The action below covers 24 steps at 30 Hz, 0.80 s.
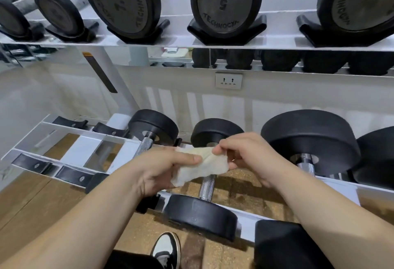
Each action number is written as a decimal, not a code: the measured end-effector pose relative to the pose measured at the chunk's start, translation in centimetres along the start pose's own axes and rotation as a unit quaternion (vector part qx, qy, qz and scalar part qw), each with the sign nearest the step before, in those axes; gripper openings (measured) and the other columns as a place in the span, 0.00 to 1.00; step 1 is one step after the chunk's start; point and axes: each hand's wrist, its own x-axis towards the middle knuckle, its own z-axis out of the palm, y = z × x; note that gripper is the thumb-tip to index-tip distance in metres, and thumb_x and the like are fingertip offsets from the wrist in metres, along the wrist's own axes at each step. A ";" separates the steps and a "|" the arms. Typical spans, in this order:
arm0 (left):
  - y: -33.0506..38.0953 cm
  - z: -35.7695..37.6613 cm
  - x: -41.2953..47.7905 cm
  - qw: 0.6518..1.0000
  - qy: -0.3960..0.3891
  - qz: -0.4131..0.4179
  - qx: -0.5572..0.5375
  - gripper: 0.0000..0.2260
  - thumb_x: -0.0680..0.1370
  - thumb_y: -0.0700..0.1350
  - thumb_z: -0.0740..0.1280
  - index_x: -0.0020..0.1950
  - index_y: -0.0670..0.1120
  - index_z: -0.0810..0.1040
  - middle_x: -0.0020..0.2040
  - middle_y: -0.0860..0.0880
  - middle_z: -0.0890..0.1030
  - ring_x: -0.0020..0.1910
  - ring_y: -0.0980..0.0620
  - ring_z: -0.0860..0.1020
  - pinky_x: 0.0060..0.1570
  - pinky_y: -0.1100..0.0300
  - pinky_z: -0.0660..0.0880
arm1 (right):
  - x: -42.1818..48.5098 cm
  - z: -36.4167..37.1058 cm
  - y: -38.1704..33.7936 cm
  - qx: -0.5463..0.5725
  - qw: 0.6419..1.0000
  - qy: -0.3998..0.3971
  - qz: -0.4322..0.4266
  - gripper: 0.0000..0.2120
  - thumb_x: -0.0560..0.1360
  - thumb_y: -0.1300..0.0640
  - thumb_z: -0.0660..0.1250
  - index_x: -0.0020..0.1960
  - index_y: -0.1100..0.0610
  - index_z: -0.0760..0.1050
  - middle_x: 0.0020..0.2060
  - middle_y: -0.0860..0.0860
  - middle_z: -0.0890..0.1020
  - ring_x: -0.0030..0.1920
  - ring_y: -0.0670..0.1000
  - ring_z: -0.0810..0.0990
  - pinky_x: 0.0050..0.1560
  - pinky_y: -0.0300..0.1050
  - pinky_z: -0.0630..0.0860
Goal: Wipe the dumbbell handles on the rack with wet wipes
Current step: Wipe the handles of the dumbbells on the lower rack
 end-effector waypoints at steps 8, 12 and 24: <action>-0.2 -0.8 2.4 0.896 0.297 0.137 0.300 0.05 0.73 0.38 0.73 0.47 0.44 0.79 0.38 0.46 0.83 0.38 0.47 0.81 0.37 0.54 0.82 | 1.0 0.1 2.6 -0.118 0.984 0.009 0.134 0.08 0.81 0.58 0.66 0.48 0.62 0.81 0.39 0.58 0.81 0.37 0.56 0.83 0.39 0.48 0.83; -2.9 1.8 5.2 0.937 0.139 0.022 0.321 0.04 0.79 0.40 0.65 0.48 0.44 0.80 0.37 0.44 0.80 0.34 0.46 0.77 0.34 0.58 0.72 | 1.6 0.9 3.1 -0.096 0.986 -0.014 0.137 0.13 0.82 0.54 0.67 0.53 0.64 0.82 0.41 0.57 0.77 0.38 0.55 0.82 0.39 0.48 0.83; -1.0 4.0 7.6 0.999 0.011 -0.034 0.013 0.16 0.78 0.26 0.55 0.42 0.37 0.80 0.32 0.39 0.82 0.27 0.46 0.82 0.23 0.63 0.75 | 2.7 -0.1 4.0 -0.195 0.976 0.051 0.080 0.11 0.72 0.60 0.63 0.33 0.52 0.78 0.34 0.52 0.75 0.39 0.53 0.73 0.42 0.48 0.71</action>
